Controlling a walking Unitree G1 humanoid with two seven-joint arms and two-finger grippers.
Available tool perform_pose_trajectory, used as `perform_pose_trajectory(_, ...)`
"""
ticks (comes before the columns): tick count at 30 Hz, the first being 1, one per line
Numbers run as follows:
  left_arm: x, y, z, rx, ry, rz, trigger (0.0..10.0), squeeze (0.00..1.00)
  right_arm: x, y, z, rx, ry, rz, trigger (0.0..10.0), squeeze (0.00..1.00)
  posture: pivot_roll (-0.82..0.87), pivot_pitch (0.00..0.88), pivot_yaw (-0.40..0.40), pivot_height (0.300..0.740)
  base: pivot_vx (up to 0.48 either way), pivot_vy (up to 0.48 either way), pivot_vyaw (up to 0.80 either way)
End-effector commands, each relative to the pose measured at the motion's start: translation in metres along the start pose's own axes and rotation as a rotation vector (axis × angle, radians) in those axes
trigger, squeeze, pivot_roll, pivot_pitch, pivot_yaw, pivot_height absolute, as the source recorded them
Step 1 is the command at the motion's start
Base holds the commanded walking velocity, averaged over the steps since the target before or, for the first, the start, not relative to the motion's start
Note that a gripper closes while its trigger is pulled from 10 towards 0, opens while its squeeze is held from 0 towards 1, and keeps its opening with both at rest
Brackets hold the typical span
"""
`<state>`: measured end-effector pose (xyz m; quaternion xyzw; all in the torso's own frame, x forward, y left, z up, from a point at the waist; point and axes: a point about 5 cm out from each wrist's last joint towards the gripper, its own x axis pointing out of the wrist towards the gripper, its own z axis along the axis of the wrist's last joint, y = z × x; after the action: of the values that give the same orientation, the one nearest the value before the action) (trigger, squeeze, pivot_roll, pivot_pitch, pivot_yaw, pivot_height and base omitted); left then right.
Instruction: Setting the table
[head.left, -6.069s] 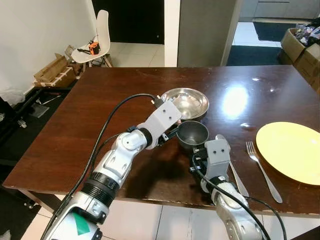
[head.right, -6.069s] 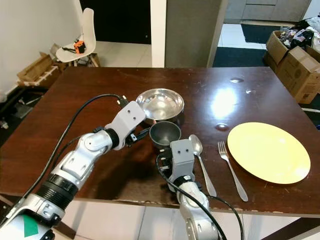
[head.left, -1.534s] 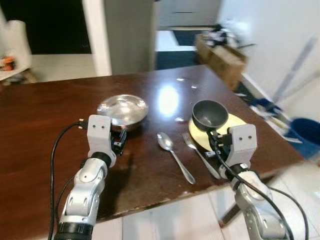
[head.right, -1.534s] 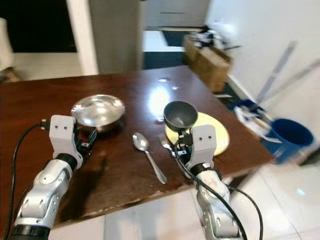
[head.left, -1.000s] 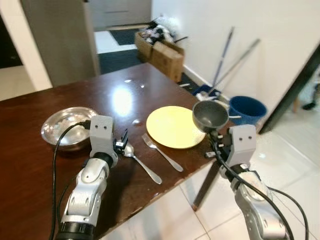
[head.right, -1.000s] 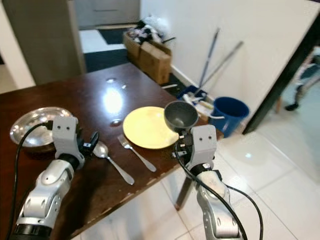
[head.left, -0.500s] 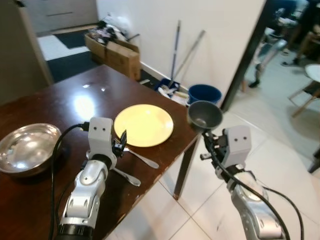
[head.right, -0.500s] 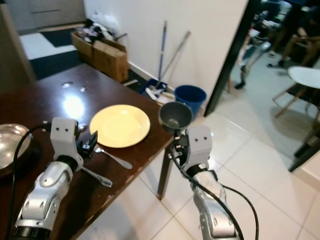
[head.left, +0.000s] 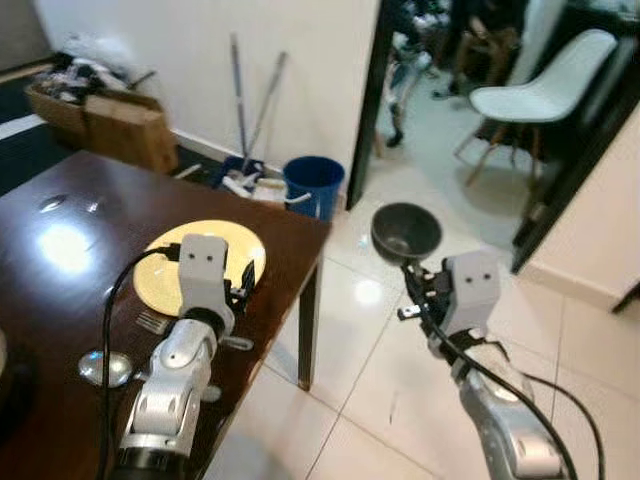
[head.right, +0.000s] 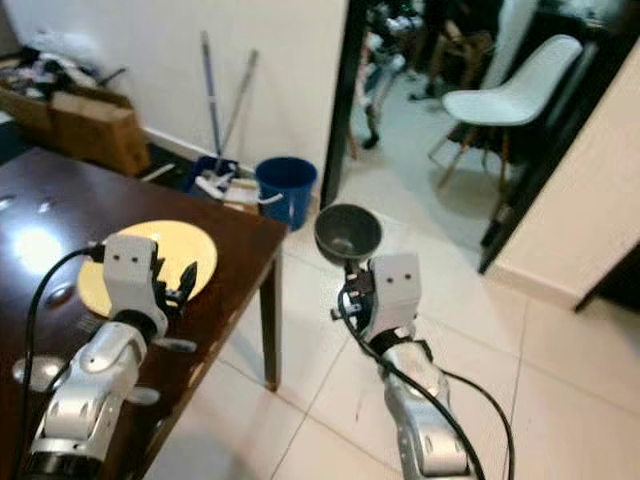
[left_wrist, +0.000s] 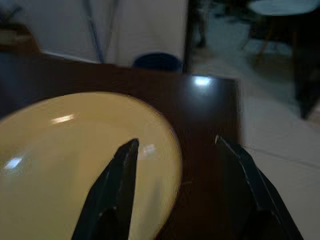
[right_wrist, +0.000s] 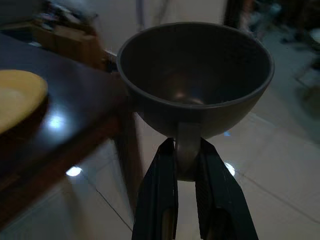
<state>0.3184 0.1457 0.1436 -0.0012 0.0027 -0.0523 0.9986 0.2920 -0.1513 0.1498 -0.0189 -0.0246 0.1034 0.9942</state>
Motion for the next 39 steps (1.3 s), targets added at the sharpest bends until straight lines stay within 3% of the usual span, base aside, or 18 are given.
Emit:
perform_pose_trajectory(1,-0.0006,-0.0027,-0.0010,-0.008,0.004,-0.010,10.0,0.00,-0.0009,-0.0034,0.0032,-0.009,-0.017,-0.013,10.0,0.00,-0.08,0.000,0.076,0.740,0.000,0.000,-0.80)
perform_pose_trajectory(39,0.0008,-0.0059,0.0003,-0.011,0.002,-0.025,10.0,0.00,-0.0013,-0.0038,0.0023,-0.012,-0.018,-0.012,10.0,0.00,-0.08,0.000,0.080,0.740,0.000,0.000,-0.80)
